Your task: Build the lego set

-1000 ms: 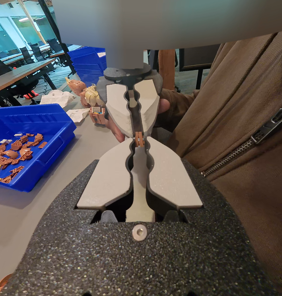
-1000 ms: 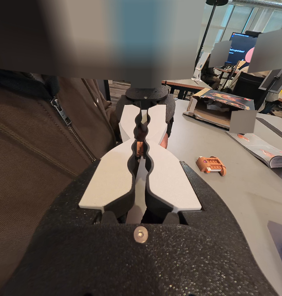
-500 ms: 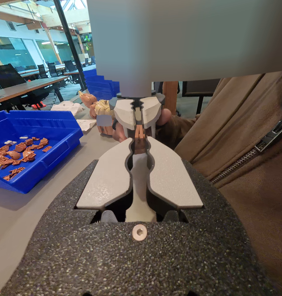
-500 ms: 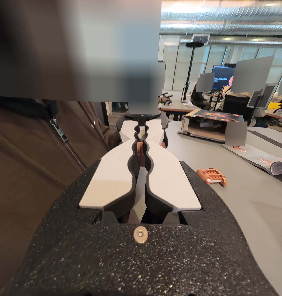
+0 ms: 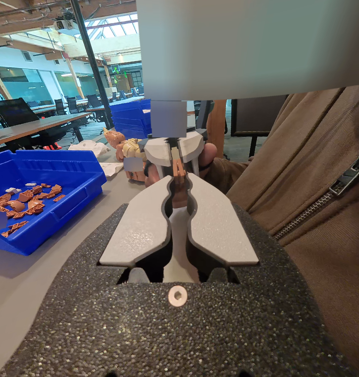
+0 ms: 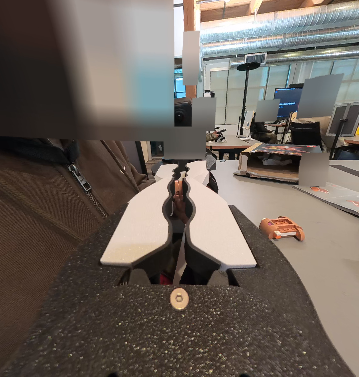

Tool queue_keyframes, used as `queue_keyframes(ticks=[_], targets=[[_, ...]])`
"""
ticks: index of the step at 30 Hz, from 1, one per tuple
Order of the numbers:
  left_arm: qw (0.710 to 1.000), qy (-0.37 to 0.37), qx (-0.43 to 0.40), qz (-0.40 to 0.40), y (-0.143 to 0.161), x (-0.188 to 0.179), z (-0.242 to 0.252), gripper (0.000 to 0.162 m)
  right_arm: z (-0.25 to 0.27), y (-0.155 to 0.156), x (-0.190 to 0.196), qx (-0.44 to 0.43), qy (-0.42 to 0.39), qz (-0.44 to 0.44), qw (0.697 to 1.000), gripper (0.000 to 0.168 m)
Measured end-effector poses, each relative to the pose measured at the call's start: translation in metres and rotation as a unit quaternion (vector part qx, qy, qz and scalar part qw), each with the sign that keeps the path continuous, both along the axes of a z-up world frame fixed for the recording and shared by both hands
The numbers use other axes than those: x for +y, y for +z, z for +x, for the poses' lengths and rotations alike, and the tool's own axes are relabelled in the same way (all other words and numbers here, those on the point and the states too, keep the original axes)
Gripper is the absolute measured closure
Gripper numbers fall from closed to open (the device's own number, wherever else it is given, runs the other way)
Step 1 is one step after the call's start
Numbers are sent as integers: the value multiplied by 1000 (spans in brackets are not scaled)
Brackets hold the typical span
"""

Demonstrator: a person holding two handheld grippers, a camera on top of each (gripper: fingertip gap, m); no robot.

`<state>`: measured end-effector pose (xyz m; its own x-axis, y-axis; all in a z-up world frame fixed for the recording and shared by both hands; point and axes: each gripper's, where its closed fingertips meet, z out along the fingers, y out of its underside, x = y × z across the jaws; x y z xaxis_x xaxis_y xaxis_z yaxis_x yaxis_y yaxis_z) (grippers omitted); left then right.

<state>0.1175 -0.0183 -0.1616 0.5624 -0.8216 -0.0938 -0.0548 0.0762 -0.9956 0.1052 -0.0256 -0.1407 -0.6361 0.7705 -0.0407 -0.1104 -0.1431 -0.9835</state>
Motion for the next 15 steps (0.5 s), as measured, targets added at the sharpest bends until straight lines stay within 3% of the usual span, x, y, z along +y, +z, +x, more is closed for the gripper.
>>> queue_keyframes(ticks=[15], targets=[[1000,6,14,-5,-7,3,2,153,0,-6,0,-34,7,-1,999,159]])
